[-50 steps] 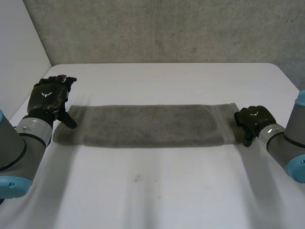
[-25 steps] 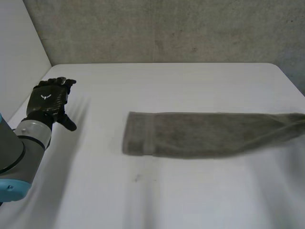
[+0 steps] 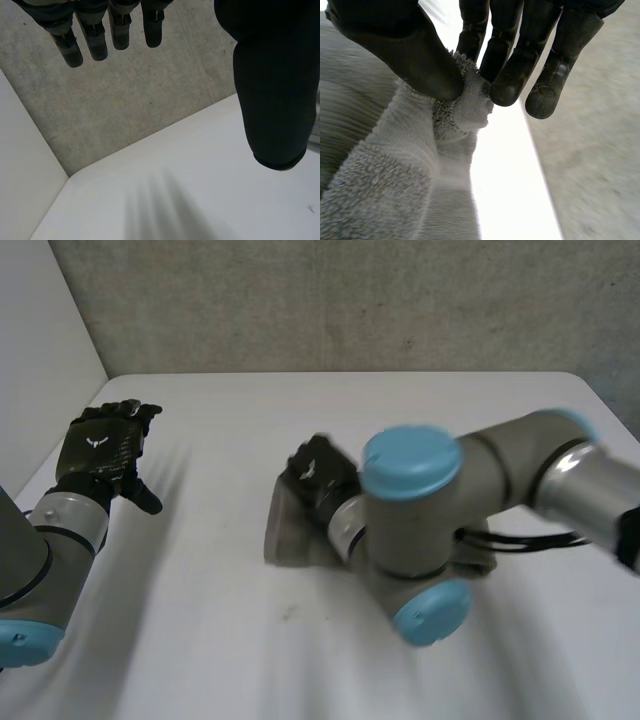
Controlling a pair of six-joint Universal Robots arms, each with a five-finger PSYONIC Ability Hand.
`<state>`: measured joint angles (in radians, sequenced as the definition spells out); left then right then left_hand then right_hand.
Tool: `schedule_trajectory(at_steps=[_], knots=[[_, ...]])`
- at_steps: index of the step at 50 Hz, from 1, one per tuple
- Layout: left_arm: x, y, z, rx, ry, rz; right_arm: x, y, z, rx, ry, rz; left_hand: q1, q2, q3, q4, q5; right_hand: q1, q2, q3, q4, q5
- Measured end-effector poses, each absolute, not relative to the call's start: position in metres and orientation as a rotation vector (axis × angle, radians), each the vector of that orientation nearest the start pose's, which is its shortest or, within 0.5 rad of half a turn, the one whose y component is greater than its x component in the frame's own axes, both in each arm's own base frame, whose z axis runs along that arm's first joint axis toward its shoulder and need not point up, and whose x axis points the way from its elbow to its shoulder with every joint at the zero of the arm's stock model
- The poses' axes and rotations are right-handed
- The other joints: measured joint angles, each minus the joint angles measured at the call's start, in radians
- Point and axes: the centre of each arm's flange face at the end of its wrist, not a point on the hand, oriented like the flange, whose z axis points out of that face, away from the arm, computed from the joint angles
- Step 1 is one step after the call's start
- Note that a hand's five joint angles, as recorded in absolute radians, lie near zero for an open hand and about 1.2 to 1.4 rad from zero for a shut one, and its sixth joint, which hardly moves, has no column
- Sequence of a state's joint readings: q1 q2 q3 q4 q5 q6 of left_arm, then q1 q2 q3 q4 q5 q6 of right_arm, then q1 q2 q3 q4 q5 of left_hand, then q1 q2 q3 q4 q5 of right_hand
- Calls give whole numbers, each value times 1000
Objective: Fold the towel.
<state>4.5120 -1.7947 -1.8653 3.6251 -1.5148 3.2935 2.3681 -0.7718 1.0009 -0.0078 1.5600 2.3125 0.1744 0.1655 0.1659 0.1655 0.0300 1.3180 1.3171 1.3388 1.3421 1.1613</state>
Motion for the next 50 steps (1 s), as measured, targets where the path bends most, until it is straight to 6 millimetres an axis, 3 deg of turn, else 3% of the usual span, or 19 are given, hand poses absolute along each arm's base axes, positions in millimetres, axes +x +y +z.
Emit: schedule_trajectory(at_steps=[2,5,6,8,10,15,18,26,29,30,33,40,44,50], knots=[[-199,-295,195,468,2267,-2232,421,-214,161,-1818,1673,-1937,0,0,0,0,0,-22,-16,-21,-23,-23],[-199,-295,195,469,2266,-2231,423,-206,153,-1831,1677,-1902,0,0,0,0,0,-482,-485,-465,-468,-482],[-199,-295,195,469,2266,-2231,422,-206,154,-1828,1680,-1899,0,0,0,0,0,-582,-569,-566,-568,-587],[-199,-295,195,470,2266,-2230,416,-206,159,-1791,1710,-1892,0,0,0,0,0,-947,-948,-945,-942,-982],[-199,-295,195,470,2266,-2230,407,-210,166,-1733,1753,-1889,0,0,0,0,0,-1053,-1063,-1080,-1074,-1098],[-199,-295,194,470,2268,-2227,370,-232,181,-1520,1931,-1864,0,0,0,0,0,-1083,-1072,-1097,-1082,-1100],[-199,-295,193,471,2268,-2228,332,-250,183,-1329,2102,-1817,0,0,0,0,0,-1084,-1072,-1097,-1082,-1100],[-200,-295,190,475,2254,-2241,264,-268,152,-1148,2414,-1665,0,0,0,0,0,-1043,-1035,-1059,-1049,-1058],[-201,-295,189,480,2246,-2249,248,-271,139,-1156,2479,-1627,0,0,0,0,0,-711,-722,-749,-750,-727],[-201,-294,189,483,2243,-2252,242,-272,134,-1167,2498,-1622,0,0,0,0,0,-502,-483,-520,-522,-498],[-203,-293,188,489,2239,-2259,236,-278,130,-1199,2500,-1665,0,0,0,0,0,-124,-72,-72,-74,-74],[-205,-291,188,497,2237,-2267,244,-294,147,-1303,2405,-1869,0,0,0,0,0,-9,-41,0,0,1],[-205,-290,190,496,2232,-2273,264,-295,163,-1412,2283,-1980,0,0,0,0,0,-5,-41,0,0,5],[-206,-290,195,495,2219,-2291,345,-256,177,-1762,1855,-2095,0,0,0,0,0,-4,-35,0,0,8]])
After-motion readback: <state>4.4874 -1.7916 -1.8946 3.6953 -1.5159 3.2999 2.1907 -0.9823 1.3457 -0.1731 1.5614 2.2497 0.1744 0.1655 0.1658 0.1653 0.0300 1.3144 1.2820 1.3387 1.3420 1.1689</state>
